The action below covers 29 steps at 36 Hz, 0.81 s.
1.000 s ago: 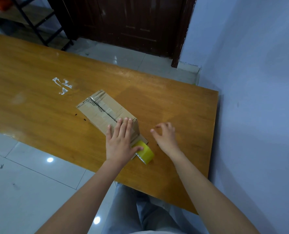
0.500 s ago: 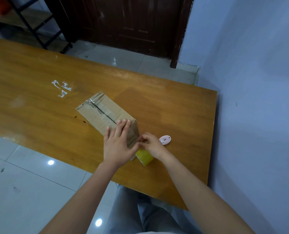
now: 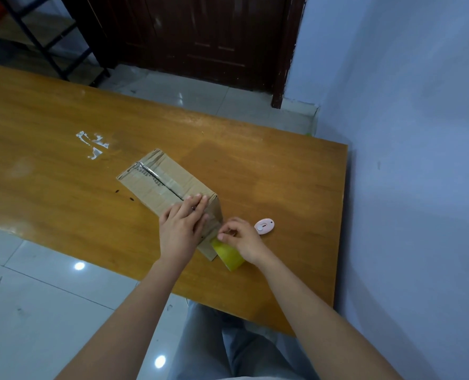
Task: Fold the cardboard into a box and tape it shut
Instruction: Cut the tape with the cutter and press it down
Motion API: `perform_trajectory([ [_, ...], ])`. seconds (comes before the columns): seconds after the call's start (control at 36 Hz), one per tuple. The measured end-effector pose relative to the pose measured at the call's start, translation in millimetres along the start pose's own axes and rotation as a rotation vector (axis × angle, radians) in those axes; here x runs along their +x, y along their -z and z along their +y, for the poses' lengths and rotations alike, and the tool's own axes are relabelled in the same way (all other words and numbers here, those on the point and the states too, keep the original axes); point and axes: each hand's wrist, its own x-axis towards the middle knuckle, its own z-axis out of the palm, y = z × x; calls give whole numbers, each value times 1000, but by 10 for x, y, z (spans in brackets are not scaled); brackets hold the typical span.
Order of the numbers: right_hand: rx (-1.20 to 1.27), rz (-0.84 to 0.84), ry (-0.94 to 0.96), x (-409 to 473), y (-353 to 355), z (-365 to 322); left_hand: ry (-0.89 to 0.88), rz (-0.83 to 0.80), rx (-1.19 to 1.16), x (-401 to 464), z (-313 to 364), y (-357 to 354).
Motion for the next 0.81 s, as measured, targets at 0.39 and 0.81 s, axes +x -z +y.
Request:
perform_trajectory([
  [0.39,91,40,-11,-206,20,26,-98,194,90,5,-87,-192],
  [0.81,149,39,-91,-161,-3,-13,17,172,160,71,81,-173],
])
